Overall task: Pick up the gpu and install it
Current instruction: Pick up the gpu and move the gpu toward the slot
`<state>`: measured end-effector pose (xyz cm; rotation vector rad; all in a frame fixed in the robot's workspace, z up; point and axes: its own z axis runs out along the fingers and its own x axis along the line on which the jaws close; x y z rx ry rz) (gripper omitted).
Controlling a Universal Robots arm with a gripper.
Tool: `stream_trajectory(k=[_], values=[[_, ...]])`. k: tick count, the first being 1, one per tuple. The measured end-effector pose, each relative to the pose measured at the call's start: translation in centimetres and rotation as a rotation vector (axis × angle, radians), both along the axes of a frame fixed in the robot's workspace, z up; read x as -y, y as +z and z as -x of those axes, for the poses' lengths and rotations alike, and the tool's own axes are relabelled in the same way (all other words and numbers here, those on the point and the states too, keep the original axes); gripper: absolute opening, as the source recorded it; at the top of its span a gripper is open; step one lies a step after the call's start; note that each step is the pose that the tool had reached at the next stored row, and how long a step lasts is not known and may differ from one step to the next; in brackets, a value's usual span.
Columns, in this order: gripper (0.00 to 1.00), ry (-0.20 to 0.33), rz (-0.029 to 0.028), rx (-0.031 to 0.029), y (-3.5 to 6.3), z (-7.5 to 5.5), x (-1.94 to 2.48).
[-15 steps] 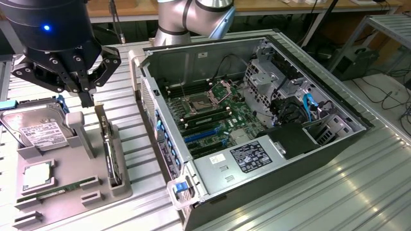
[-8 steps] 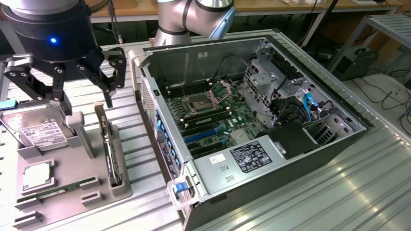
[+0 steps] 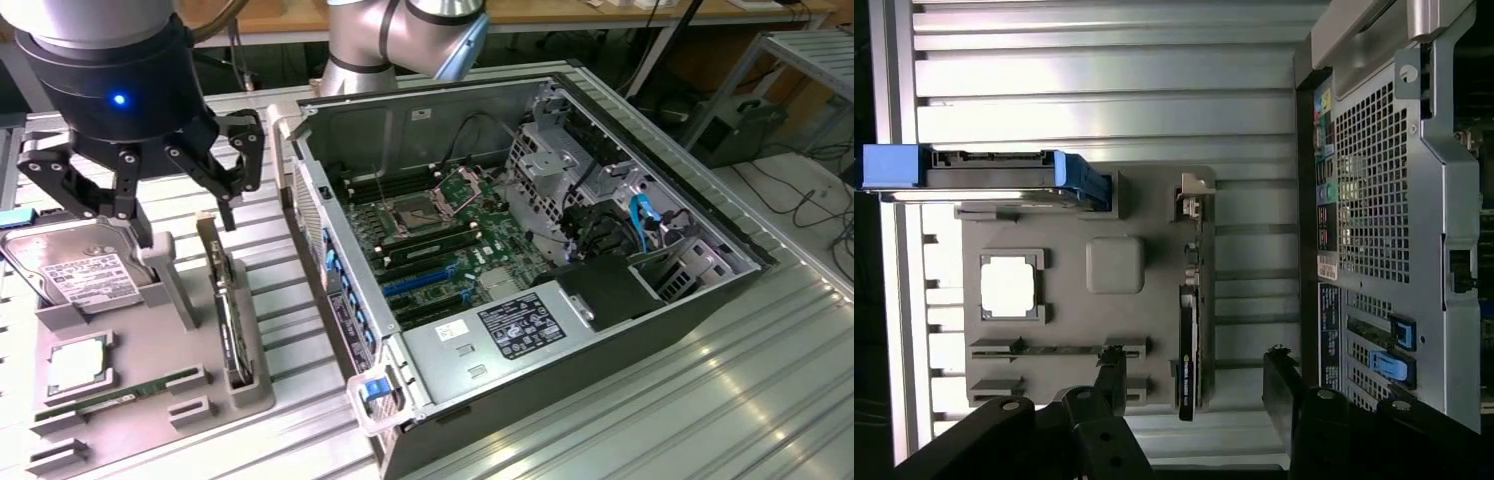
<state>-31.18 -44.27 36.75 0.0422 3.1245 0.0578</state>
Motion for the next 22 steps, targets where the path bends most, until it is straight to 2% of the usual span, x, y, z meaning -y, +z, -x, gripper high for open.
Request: stream_trajectory(k=[11, 22], values=[[0.66, 0.007, 0.0079, -0.0007, -1.39, 0.0, 0.0], [0.66, 0.02, 0.0104, -0.0006, -3.05, 0.0, 0.12]])
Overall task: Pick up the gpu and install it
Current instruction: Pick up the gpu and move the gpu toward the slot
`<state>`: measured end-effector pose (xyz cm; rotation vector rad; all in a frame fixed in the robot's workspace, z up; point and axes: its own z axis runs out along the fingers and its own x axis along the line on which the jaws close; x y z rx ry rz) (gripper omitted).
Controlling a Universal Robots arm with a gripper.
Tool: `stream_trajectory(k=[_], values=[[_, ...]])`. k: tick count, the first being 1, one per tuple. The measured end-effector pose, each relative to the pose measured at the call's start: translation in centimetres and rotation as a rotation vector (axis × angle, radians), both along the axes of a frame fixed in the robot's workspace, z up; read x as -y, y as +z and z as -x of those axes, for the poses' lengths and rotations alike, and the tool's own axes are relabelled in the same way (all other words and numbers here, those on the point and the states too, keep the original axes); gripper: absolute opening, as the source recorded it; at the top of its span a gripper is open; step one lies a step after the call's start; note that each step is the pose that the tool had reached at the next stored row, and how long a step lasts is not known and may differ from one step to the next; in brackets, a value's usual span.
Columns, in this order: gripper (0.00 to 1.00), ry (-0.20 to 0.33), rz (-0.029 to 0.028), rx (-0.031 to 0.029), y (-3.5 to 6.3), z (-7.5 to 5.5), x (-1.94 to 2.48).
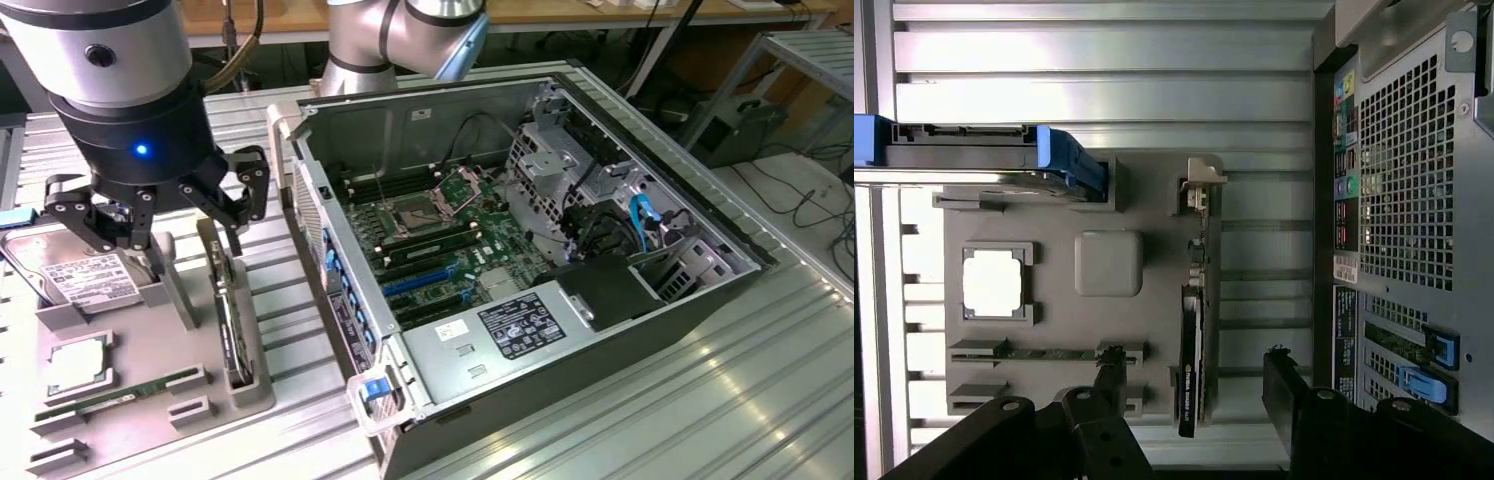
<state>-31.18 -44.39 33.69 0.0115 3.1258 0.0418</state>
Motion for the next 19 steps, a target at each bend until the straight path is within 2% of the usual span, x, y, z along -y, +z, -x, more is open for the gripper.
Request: stream_trajectory(k=[5, 19], values=[[0.66, 0.001, 0.0007, 0.0, -0.72, 0.0, 0.0], [0.66, 0.002, 0.0008, 0.0, -1.92, 0.0, 0.0]])
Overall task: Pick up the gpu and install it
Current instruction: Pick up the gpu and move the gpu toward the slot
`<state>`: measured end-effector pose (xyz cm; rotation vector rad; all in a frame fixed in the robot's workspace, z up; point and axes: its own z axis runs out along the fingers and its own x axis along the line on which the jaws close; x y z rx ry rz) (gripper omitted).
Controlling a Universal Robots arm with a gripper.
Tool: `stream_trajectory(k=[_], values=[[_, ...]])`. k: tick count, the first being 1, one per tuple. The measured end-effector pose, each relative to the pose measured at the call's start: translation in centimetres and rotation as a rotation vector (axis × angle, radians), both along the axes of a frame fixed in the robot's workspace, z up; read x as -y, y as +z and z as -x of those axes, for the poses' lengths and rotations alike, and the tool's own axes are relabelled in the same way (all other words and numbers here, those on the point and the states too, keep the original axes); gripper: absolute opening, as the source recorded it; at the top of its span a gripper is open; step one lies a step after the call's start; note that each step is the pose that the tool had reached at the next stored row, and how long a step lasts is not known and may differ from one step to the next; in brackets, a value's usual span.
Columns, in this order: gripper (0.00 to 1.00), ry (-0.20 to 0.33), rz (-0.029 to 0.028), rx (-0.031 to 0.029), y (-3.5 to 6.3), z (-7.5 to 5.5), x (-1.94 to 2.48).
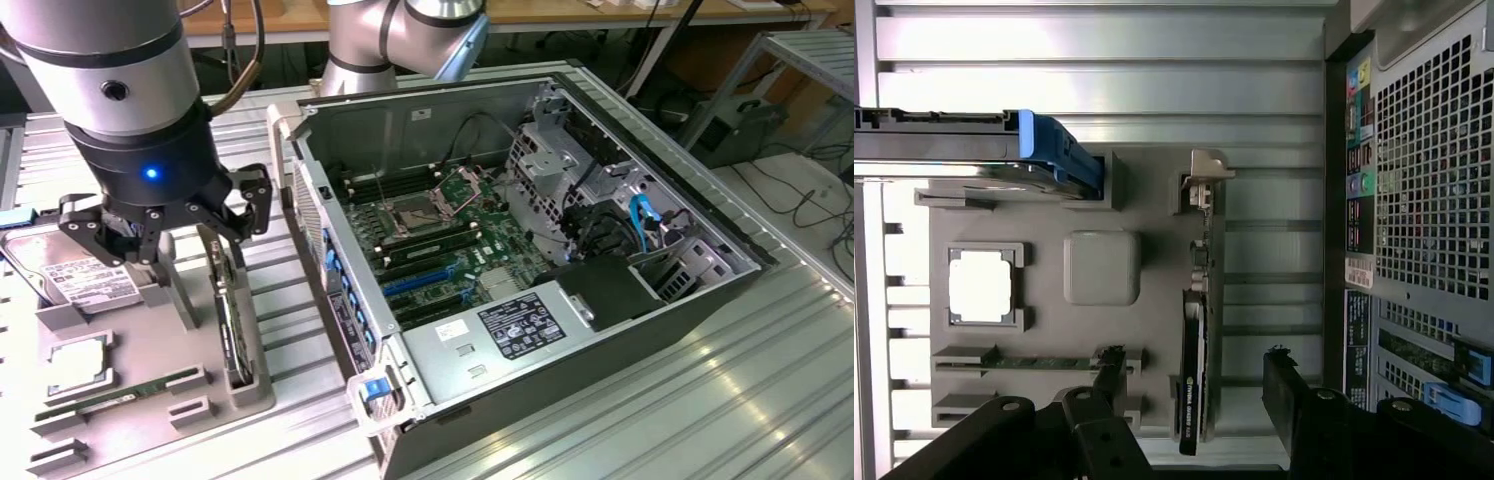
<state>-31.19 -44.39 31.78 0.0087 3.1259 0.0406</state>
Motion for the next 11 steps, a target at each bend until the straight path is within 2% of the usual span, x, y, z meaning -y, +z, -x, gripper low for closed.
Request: stream_trajectory(k=[11], values=[[0.66, 0.0, 0.0, 0.0001, -1.07, 0.0, 0.0]])
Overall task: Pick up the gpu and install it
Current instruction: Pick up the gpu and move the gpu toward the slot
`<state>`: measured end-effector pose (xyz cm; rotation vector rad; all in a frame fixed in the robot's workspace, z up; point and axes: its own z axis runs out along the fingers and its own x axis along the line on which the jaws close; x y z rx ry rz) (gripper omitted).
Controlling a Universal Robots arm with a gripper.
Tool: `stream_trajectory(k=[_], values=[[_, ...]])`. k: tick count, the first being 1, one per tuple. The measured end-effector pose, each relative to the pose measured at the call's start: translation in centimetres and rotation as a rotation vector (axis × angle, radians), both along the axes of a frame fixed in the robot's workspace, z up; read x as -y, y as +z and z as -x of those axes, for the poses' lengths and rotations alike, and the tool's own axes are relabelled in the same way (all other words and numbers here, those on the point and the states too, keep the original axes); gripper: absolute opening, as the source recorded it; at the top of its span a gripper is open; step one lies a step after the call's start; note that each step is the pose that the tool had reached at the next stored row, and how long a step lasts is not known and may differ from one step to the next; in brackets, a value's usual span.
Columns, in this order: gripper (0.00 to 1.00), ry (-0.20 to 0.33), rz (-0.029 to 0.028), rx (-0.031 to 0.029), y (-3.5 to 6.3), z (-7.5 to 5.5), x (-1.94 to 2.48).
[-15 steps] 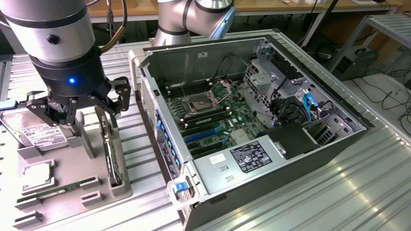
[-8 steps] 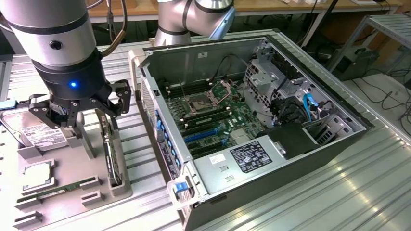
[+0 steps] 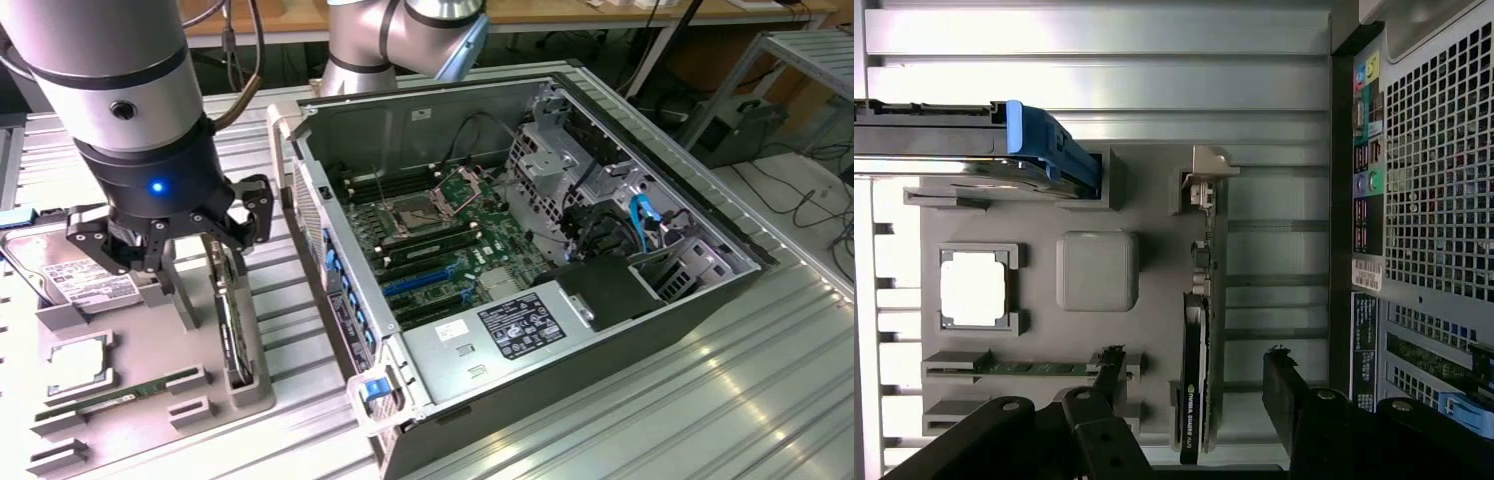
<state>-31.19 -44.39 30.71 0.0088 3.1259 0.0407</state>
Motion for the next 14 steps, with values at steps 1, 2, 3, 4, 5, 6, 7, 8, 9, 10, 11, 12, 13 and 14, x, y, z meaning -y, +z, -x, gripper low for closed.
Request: stream_trajectory(k=[1, 2, 3, 4, 5, 6, 7, 8, 9, 10, 11, 12, 13, 14], values=[[0.66, 0.0, 0.0001, -0.0001, -0.14, 0.0, 0.0], [0.66, 0.0, 0.0, 0.0, -0.22, 0.0, 0.0], [0.66, 0.0, 0.0, 0.0, -0.34, 0.0, 0.0], [0.66, 0.0, 0.0, 0.0, -0.44, 0.0, 0.0], [0.66, 0.0, 0.0, 0.0, -0.54, 0.0, 0.0], [0.66, 0.0, 0.0, 0.0, -0.63, 0.0, 0.0], [0.66, 0.0, 0.0, 0.0, -0.71, 0.0, 0.0], [0.66, 0.0, 0.0, 0.0, -0.8, 0.0, 0.0], [0.66, 0.0, 0.0, 0.0, -0.89, 0.0, 0.0], [0.66, 0.0, 0.0, 0.0, -0.99, 0.0, 0.0], [0.66, 0.0, 0.0, 0.0, -1.07, 0.0, 0.0], [0.66, 0.0, 0.0, -0.0001, -1.17, 0.0, 0.0], [0.66, 0.0, 0.0, 0.0, -1.26, 0.0, 0.0], [0.66, 0.0, 0.0001, -0.0001, -1.35, 0.0, 0.0]])
